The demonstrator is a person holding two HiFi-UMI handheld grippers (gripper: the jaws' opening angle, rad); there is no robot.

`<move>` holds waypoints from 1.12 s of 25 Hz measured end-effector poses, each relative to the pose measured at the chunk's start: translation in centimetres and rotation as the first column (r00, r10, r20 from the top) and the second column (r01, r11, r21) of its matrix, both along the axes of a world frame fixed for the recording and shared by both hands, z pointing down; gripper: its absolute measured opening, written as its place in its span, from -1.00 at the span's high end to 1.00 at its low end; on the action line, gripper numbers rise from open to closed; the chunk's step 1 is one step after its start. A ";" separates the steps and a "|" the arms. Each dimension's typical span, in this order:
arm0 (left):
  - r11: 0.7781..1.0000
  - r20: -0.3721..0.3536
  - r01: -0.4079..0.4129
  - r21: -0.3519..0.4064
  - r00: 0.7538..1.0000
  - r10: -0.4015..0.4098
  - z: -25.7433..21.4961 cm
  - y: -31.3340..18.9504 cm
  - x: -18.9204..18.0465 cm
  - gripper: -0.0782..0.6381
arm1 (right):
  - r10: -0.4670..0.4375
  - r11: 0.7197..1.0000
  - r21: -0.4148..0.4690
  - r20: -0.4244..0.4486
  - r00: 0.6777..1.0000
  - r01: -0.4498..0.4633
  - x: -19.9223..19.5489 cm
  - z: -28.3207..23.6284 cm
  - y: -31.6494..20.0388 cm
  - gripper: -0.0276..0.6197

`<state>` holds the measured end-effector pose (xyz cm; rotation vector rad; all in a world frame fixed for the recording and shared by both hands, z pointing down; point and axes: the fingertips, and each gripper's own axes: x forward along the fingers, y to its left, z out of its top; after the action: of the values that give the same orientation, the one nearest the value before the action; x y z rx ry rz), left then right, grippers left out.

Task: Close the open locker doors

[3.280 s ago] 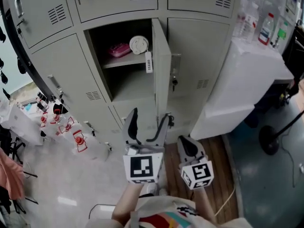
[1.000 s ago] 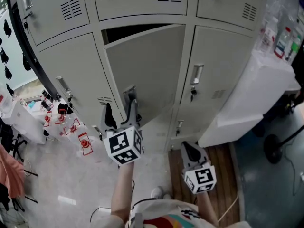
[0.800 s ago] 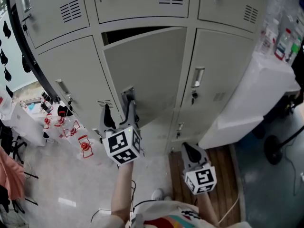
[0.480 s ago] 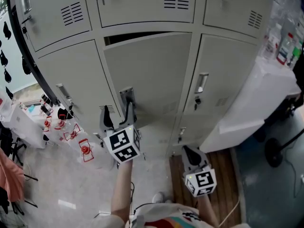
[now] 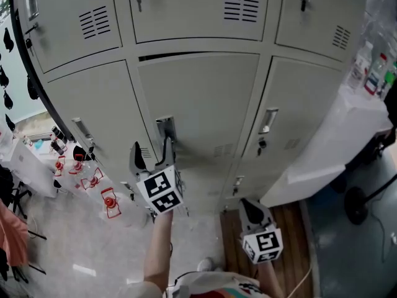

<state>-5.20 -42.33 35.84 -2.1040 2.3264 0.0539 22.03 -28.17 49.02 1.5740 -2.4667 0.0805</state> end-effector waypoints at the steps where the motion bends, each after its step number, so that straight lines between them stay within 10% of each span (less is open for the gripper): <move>1: 1.000 0.004 0.005 -0.001 1.000 -0.005 -0.1 -0.2 0.0 -0.17 | 0.006 1.000 0.013 -0.003 1.000 -0.006 0.2 0.0 -0.2 0.90; 28: 0.999 0.046 0.050 -0.011 0.998 -0.049 -0.3 -4.3 -0.8 -0.17 | 0.036 0.999 -0.020 0.011 0.999 -0.036 0.3 0.2 -1.4 0.90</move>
<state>-6.05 -46.59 35.57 -2.0289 2.3572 -0.0083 22.32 -29.59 49.20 1.6142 -2.4383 0.1194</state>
